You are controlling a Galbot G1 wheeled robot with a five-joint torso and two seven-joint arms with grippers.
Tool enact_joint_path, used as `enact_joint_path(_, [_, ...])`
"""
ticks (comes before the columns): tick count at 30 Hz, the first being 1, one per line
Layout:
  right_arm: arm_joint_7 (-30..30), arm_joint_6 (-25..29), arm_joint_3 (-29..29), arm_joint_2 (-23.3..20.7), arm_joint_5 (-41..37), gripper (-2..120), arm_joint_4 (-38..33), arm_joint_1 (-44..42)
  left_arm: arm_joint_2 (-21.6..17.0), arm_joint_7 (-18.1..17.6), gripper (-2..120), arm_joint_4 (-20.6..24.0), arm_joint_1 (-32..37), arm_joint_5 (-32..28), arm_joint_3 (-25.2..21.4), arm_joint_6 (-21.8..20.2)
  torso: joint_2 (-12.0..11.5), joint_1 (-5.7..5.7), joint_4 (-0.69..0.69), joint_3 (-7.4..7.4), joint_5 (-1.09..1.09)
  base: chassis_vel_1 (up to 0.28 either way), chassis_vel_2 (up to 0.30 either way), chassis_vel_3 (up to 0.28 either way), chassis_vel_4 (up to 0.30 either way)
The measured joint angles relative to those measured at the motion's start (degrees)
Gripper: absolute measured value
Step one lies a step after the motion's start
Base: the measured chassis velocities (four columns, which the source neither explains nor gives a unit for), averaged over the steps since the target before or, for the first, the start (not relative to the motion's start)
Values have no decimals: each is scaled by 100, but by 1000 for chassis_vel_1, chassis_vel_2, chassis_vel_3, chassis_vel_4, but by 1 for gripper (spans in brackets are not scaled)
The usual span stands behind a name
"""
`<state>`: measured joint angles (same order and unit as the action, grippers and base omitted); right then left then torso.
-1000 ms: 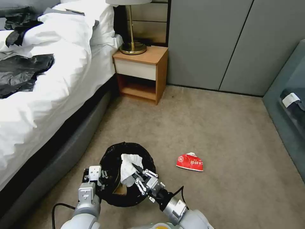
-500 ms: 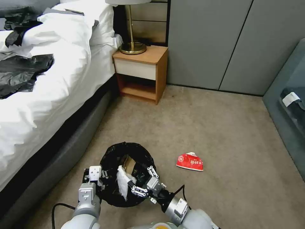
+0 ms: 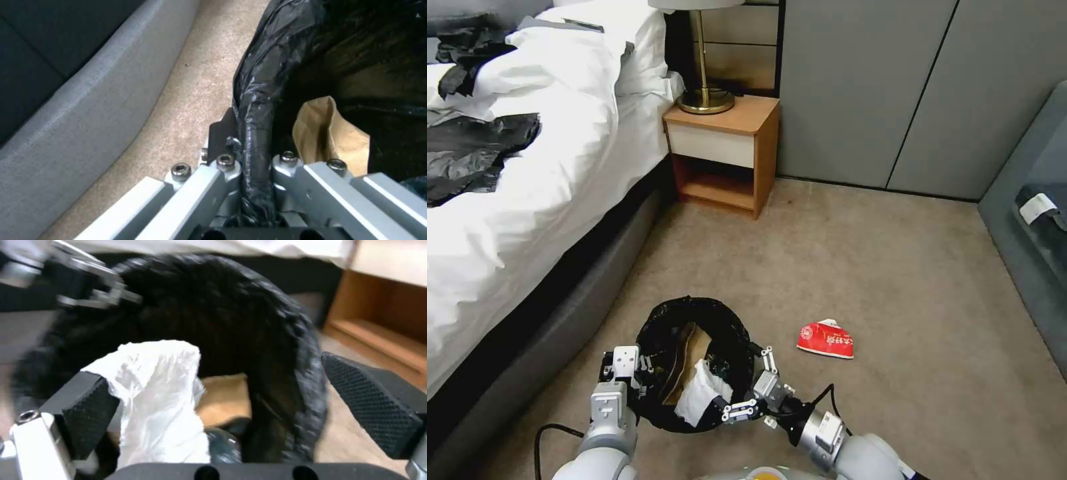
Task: Pick up the trash bin, then pick up the garbage from the floor and place it into the trash bin.
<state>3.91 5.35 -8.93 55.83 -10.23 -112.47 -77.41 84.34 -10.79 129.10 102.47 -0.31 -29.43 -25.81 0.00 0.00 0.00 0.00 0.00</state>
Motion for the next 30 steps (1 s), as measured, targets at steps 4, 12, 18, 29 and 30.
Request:
enact_joint_path(4, [-490,-812,-46,-85,-356,100,-345,35,7,1,0,24,20,7,17,0,0,0,0,0,0,0,0,0,0])
enact_joint_path(12, [-1571,-2346,-285,-44,-1916,100,-909,569,29,0,0,68,45,66,106,9,0,0,0,0,0,0,0,0,0])
enact_joint_path(18, [-2395,-3117,-471,149,-3038,100,-951,1138,34,3,0,93,107,105,134,48,0,0,1,0,-1,0,0,0,0])
enact_joint_path(29, [-3279,-3895,-571,615,-4468,100,-757,1667,35,16,0,95,111,127,188,84,0,0,0,0,-2,0,0,0,0])
enact_joint_path(30, [-3372,-3972,-566,707,-4548,100,-692,1703,34,12,0,95,110,128,186,84,0,0,0,0,-1,0,0,0,0])
